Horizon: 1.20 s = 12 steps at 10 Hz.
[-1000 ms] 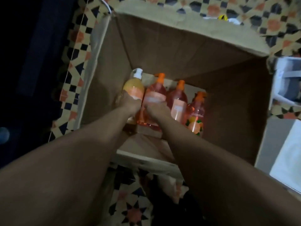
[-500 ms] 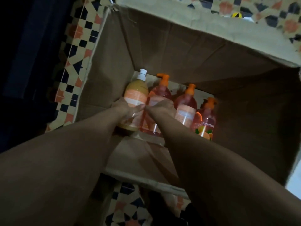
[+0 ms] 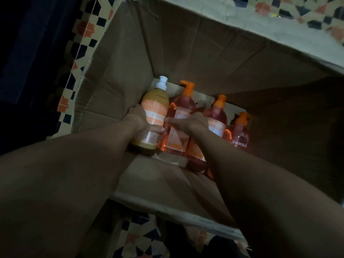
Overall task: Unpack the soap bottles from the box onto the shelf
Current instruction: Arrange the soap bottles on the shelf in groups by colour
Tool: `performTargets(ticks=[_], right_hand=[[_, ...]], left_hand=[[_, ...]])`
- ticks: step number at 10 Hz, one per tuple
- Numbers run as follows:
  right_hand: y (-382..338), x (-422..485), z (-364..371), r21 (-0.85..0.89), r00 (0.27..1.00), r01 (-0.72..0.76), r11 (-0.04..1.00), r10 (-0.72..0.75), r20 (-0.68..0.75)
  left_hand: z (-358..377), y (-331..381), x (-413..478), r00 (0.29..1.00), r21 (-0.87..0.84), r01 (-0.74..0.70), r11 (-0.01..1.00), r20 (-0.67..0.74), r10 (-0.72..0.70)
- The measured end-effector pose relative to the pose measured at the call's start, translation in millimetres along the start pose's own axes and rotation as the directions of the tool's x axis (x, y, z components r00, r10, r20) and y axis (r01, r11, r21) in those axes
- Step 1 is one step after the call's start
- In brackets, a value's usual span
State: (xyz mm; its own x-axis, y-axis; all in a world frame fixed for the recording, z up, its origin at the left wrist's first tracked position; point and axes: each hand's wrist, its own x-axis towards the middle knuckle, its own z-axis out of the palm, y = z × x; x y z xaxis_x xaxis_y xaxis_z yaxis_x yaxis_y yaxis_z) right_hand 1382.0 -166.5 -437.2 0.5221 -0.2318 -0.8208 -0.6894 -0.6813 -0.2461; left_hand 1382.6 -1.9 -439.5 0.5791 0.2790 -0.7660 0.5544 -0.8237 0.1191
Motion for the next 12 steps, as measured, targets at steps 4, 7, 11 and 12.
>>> performTargets(ticks=[4, 7, 11, 12], right_hand=[[-7, -40, -21, 0.184, 0.991, -0.054, 0.981, 0.075, -0.11], [3, -124, -76, 0.273, 0.98, 0.067, 0.96, -0.012, -0.2], [7, -400, -166, 0.69, 0.92, 0.322, 0.648, -0.387, -0.066], [-7, -496, -168, 0.701, 0.857, 0.425, 0.574, -0.505, -0.106]], left_hand=[[-24, 32, -70, 0.987, 0.012, 0.011, 1.0, -0.16, -0.009], [-84, 36, -158, 0.989, -0.189, 0.05, 0.981, -0.129, -0.076], [-214, -42, -428, 0.945, -0.542, -0.315, 0.779, -0.25, 0.209], [-258, -85, -513, 0.906, -0.579, -0.4, 0.71, -0.369, 0.209]])
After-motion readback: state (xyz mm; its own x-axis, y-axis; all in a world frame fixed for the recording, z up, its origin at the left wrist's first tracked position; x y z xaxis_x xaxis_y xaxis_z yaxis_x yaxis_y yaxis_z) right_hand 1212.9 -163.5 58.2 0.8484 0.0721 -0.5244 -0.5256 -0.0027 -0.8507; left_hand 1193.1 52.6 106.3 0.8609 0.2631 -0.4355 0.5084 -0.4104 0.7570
